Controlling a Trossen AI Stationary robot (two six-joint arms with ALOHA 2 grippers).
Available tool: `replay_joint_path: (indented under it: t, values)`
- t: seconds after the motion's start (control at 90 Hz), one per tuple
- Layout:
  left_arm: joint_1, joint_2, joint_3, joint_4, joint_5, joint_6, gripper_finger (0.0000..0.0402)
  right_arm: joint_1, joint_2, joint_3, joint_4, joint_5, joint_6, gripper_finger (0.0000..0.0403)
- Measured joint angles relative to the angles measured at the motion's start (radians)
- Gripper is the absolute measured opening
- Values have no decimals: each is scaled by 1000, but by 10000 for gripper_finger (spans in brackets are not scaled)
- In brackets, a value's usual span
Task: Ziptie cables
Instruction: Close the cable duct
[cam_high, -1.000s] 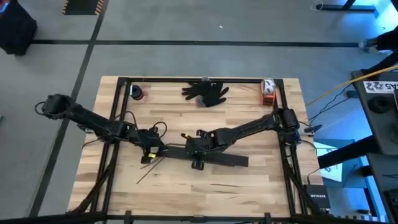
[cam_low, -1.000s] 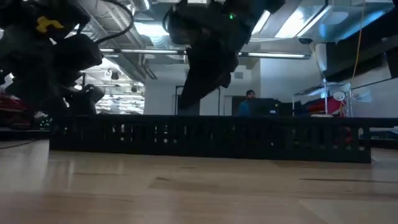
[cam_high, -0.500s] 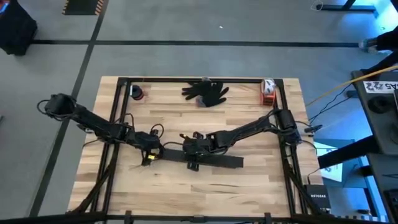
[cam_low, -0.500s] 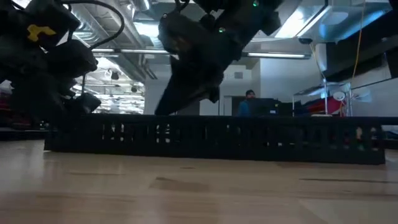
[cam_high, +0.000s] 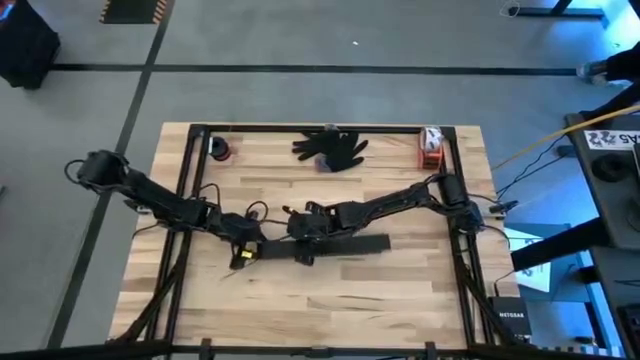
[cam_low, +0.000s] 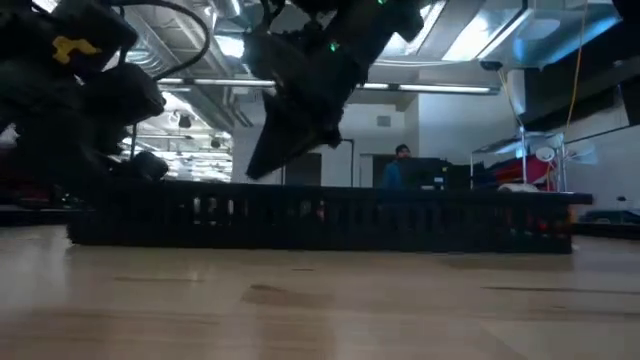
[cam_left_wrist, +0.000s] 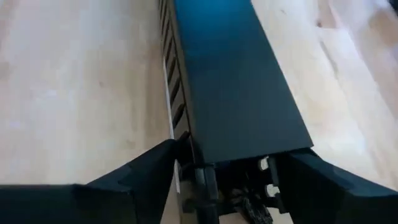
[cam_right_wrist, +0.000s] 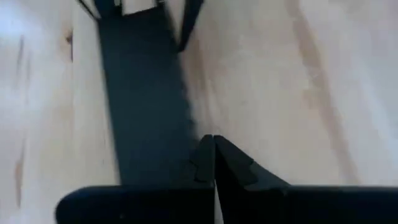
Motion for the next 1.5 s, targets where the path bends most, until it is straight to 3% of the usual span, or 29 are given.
replay_joint_path:
  t: [0.256, 0.4, 0.667, 0.889, 1.189, 1.356, 1.5]
  values:
    - [0, -117, 94, -321, -6, 20, 268, 4, -25, 36, -132, -37, -30, 0]
    - [2, -141, 97, -313, -39, 29, 269, 19, -27, 36, -63, -126, -6, 0]
    - [7, -128, 97, -272, -53, 5, 269, 72, 21, 25, 88, -62, 49, 0]
    - [19, -128, 94, -287, -60, 7, 269, 69, 82, 31, 51, -52, 55, 0]
    - [16, -182, 228, -673, -68, -61, 269, 69, 97, 2, 57, -58, 60, 0]
    - [-16, -260, 246, -686, -82, -53, 269, 68, 92, 27, 40, -48, 51, 0]
    - [-44, -290, 132, -537, -118, 5, 269, 69, 87, 51, 12, -17, 44, 0]
